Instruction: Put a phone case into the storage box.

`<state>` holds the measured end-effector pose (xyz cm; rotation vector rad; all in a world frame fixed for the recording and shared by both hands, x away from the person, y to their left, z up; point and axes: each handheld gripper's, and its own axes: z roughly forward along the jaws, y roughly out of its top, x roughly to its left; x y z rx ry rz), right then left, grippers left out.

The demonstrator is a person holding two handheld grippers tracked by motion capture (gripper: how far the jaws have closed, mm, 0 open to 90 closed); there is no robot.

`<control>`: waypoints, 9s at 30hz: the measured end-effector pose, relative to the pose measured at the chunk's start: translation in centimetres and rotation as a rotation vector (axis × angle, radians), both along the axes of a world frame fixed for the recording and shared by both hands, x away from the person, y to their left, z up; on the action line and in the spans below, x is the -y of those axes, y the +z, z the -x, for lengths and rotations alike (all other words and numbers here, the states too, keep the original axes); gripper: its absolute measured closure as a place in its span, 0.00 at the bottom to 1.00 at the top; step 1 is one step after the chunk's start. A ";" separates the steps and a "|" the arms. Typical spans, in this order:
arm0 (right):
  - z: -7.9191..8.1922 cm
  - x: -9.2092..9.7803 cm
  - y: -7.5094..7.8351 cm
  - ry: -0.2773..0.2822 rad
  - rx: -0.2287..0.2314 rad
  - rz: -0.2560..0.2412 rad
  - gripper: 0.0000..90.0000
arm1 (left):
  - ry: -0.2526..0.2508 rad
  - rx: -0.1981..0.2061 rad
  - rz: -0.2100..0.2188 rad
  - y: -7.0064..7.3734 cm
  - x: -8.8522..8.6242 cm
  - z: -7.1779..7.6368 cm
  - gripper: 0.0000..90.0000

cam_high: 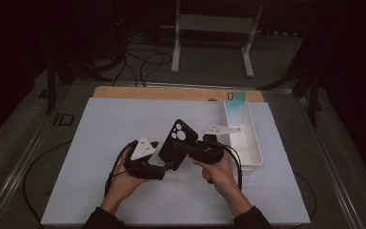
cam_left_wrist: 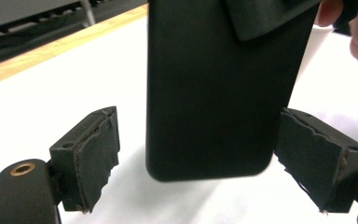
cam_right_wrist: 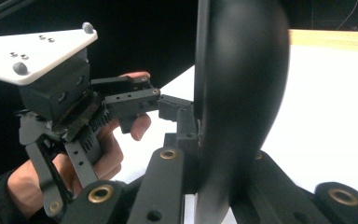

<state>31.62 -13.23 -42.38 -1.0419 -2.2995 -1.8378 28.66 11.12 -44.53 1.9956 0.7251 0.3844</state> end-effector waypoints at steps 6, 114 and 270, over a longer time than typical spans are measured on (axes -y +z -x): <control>0.0 0.4 0.2 -0.007 0.008 0.003 0.95 | -0.014 -0.016 0.022 0.1 -0.4 -0.1 0.16; 0.0 -2.2 4.2 -0.140 0.129 0.141 0.12 | -0.116 -0.061 0.082 -1.3 0.5 0.2 0.90; -2.1 2.2 6.6 -0.324 0.235 0.229 0.16 | 0.299 0.162 0.058 -3.2 -11.2 4.1 0.00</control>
